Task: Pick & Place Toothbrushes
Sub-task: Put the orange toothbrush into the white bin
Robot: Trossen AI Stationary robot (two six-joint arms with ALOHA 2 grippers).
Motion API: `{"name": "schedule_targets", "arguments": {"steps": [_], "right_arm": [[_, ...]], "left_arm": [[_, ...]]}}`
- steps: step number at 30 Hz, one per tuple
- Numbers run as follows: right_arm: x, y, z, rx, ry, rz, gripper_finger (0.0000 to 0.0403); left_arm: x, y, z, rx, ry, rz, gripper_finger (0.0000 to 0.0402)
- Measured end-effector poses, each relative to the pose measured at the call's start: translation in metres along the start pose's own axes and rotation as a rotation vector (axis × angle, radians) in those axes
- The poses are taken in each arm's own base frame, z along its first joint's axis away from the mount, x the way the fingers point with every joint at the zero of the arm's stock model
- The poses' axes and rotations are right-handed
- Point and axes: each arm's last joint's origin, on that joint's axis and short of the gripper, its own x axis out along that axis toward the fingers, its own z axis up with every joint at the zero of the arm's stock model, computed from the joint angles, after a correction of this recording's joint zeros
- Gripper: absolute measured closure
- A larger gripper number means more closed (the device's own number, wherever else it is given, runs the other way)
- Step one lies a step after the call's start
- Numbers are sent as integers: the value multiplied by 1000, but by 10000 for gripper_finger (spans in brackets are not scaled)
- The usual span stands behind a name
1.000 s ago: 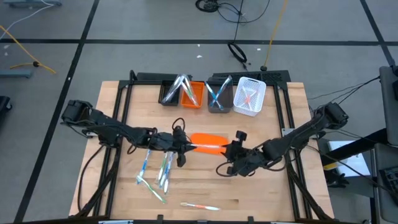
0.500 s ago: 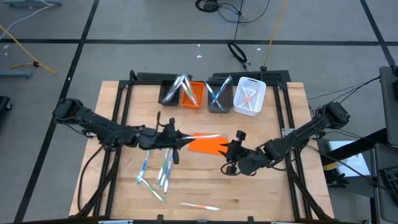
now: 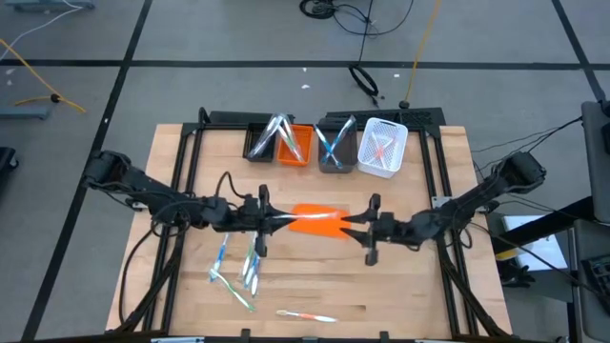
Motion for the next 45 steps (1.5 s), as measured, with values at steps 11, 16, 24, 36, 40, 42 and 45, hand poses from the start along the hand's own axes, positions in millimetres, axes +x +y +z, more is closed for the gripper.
{"name": "schedule_targets", "arguments": {"steps": [11, 16, 24, 36, 40, 42, 45], "right_arm": [[-5, -13, -5, 47, -90, 100, 291], [-4, -14, -4, 35, -97, 97, 291], [-5, -14, -3, 13, -114, 95, 291], [-5, -12, 0, 15, -138, 146, 291], [-5, -13, 0, 9, -140, 140, 291], [-4, -14, 0, 6, -143, 137, 291], [-4, -14, 0, 6, -142, 137, 293]], "left_arm": [[16, 10, -14, -15, -62, -25, 401], [35, 15, -30, -40, -72, -68, 401], [63, 15, -45, -57, -63, -89, 401], [93, 14, -55, -49, -62, -81, 401], [96, 16, -61, -63, -47, -75, 401], [96, 16, -61, -65, -48, -73, 401], [96, 17, -63, -67, -41, -71, 401]]}}
